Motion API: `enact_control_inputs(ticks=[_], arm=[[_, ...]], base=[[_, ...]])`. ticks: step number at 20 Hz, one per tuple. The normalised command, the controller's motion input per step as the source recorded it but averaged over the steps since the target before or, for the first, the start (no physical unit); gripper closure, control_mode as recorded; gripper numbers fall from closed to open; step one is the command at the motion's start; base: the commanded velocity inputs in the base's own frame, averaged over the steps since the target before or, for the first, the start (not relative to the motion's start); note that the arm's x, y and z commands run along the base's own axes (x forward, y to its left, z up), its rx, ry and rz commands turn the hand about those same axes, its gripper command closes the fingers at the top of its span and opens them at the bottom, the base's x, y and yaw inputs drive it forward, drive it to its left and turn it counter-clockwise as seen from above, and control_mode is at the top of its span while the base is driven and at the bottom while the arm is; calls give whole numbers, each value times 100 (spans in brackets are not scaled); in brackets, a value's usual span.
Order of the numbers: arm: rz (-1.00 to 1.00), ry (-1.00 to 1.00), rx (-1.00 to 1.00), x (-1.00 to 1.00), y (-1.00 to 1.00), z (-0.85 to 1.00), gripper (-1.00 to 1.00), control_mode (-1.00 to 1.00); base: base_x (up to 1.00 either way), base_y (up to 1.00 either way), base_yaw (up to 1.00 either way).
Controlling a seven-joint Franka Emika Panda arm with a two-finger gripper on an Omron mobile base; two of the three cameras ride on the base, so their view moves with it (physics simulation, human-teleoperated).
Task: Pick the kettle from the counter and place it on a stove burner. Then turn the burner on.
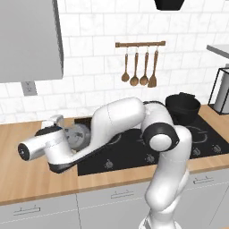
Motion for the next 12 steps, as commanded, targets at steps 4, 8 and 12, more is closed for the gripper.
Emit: enact_control_inputs(ticks=[4,8,12], arm=[[-7,-22,2,54,-100,18,100,-100],[-2,-11,14,71,-100,14,100,-100],[5,6,32,87,-100,11,100,-100]], base=[[0,0,0],[0,0,0],[0,0,0]])
